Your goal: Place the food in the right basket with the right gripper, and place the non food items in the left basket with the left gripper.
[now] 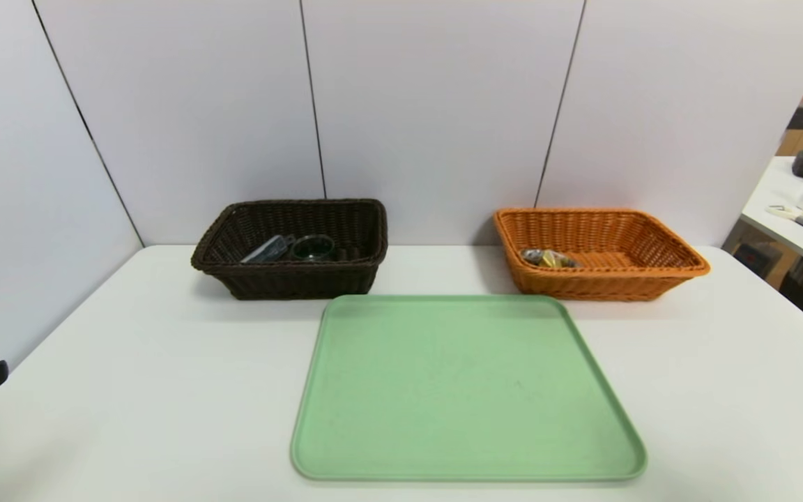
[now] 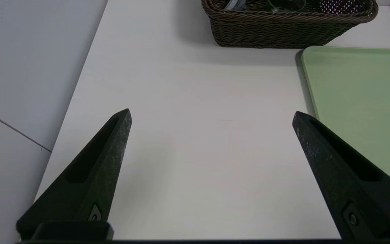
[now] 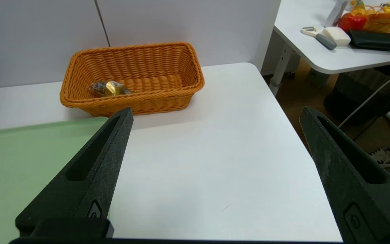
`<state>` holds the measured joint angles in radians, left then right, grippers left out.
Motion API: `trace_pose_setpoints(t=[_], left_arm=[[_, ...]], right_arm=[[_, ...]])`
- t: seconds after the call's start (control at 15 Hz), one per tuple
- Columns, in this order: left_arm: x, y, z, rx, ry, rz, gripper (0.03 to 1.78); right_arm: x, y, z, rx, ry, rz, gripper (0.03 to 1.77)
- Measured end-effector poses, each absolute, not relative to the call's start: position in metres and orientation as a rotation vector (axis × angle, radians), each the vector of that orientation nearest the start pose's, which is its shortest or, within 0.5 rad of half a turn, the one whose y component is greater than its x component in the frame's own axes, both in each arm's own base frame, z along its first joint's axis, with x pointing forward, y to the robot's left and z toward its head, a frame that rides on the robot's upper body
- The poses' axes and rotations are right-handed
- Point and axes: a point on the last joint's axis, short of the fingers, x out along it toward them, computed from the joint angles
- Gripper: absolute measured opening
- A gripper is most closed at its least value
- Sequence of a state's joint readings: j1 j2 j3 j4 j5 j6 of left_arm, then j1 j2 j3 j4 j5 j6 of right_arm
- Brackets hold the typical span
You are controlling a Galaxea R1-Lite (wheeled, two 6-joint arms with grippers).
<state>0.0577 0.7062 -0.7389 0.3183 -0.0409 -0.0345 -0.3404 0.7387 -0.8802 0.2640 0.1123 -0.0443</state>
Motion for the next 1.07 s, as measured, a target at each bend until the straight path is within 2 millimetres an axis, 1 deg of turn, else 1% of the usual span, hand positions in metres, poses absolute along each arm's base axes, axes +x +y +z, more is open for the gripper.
trace_pose_setpoints(t=[0.27,0.4,0.8,1.07], left_arm=[[0.037,0.001,0.247,-0.047,0.268,0.013,1.69],[0.037,0.001,0.247,-0.048,0.27,0.002,1.69],[0.034,0.0,0.245,-0.052,0.292,-0.013,1.69],[0.033,0.0,0.244,-0.054,0.304,-0.014,1.69]], right_arm=[[0.041,-0.012,0.288,-0.009,0.13,-0.224,1.69],[0.044,-0.013,0.289,0.02,0.135,-0.218,1.69],[0.053,-0.013,0.289,0.072,0.16,-0.107,1.69],[0.059,-0.015,0.285,0.085,0.183,-0.086,1.69]])
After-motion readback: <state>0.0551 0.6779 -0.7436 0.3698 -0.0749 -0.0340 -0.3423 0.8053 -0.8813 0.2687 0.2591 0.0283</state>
